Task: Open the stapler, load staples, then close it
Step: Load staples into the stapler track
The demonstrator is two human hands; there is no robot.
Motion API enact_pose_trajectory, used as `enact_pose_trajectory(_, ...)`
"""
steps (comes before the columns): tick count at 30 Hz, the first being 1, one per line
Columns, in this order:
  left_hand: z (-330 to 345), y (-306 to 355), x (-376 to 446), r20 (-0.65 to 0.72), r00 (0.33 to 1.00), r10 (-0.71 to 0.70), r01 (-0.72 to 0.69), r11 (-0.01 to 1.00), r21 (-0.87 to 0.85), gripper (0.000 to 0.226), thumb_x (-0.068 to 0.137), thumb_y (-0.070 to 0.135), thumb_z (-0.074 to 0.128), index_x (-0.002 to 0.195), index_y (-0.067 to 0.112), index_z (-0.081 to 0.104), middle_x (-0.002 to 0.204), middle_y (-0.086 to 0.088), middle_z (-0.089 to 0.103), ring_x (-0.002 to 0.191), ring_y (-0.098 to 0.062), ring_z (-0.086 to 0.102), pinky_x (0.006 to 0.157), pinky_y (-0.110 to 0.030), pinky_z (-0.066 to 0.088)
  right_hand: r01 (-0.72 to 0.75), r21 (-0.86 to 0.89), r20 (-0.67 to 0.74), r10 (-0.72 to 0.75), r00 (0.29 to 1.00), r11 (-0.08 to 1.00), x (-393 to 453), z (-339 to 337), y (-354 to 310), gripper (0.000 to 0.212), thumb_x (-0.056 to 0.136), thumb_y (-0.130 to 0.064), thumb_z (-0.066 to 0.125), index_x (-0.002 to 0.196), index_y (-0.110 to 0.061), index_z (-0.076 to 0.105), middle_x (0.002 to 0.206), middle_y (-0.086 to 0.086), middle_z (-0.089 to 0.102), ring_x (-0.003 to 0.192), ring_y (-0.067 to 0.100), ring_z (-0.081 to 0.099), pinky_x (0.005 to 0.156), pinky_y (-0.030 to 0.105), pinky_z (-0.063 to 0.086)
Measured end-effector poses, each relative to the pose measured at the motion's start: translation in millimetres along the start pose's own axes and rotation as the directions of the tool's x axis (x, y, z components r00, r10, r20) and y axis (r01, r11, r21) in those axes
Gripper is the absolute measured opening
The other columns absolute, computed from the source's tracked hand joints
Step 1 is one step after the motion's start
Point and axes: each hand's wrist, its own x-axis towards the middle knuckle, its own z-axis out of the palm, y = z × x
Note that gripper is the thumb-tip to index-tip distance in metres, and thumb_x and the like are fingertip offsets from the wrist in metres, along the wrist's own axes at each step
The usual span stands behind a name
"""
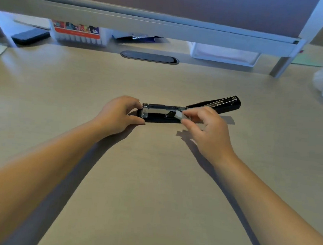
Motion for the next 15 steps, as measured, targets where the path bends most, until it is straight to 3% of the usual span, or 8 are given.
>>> enact_pose_trajectory(7, -2, 9, -78, 0.016, 1.000, -0.002, 0.002, 1.000, -0.003, 0.032, 0.073, 0.021, 0.066, 0.102, 0.009, 0.060, 0.116, -0.011, 0.058, 0.112, -0.028, 0.049, 0.095, -0.038, 0.037, 0.049, 0.006, -0.044, -0.049, 0.998, 0.999, -45, 4, -32, 0.014, 0.082, -0.013, 0.057, 0.092, -0.004, 0.062, 0.086, 0.002, 0.054, 0.083, 0.015, 0.047, 0.073, 0.021, 0.035)
enact_pose_trajectory(10, -2, 13, -102, 0.022, 1.000, 0.008, -0.009, 1.000, 0.009, 0.033, 0.075, 0.022, 0.065, 0.106, 0.011, 0.059, 0.118, -0.009, 0.058, 0.112, -0.026, 0.049, 0.092, -0.034, 0.037, 0.086, -0.023, 0.011, -0.086, 0.996, 0.996, -52, 10, -47, 0.013, 0.083, -0.012, 0.056, 0.090, -0.003, 0.062, 0.089, 0.009, 0.060, 0.083, 0.016, 0.047, 0.072, 0.024, 0.033)
enact_pose_trajectory(15, -3, 14, -118, 0.008, 1.000, 0.012, -0.012, 1.000, 0.004, 0.033, 0.076, 0.023, 0.064, 0.107, 0.013, 0.058, 0.115, -0.008, 0.061, 0.107, -0.023, 0.051, 0.087, -0.032, 0.037, 0.129, -0.067, 0.169, -0.117, 0.979, 0.989, -56, 17, -58, 0.018, 0.085, -0.015, 0.053, 0.097, -0.005, 0.061, 0.098, 0.011, 0.062, 0.085, 0.013, 0.046, 0.068, 0.017, 0.031)
